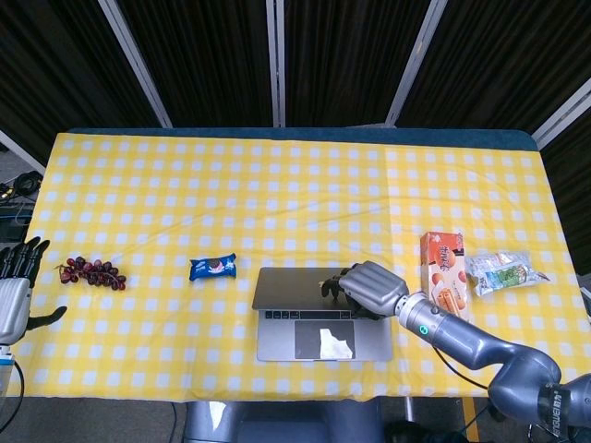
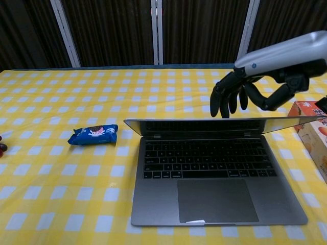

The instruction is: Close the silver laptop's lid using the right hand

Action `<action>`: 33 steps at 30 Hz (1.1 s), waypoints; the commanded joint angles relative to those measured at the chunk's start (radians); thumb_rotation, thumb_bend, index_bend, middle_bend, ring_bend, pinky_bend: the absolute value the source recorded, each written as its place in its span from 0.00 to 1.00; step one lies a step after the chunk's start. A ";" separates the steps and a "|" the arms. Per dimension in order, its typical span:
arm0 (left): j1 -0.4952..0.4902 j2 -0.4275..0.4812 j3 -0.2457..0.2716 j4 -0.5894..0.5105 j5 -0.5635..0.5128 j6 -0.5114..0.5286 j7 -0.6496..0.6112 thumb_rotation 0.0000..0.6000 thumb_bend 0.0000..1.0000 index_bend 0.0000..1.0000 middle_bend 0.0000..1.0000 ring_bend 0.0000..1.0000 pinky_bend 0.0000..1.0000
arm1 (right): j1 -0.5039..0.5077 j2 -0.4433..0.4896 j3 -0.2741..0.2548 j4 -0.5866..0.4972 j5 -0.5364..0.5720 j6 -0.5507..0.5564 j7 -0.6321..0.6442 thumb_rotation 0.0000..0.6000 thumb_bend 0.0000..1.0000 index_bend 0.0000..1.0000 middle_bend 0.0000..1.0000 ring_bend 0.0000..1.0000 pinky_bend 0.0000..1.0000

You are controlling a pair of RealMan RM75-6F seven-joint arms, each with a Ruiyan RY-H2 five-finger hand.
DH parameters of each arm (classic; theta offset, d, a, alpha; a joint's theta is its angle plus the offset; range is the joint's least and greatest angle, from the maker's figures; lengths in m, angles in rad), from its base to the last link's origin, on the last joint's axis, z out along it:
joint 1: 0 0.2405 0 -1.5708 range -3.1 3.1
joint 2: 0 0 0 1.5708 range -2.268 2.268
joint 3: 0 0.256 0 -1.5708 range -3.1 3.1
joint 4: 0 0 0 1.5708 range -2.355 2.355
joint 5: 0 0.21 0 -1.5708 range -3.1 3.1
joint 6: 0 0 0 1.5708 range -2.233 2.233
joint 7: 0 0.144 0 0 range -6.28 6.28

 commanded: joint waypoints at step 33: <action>-0.003 -0.010 0.009 0.006 0.005 -0.003 0.004 1.00 0.00 0.00 0.00 0.00 0.00 | -0.113 -0.228 -0.346 0.396 -0.628 0.495 -0.104 1.00 1.00 0.23 0.27 0.25 0.17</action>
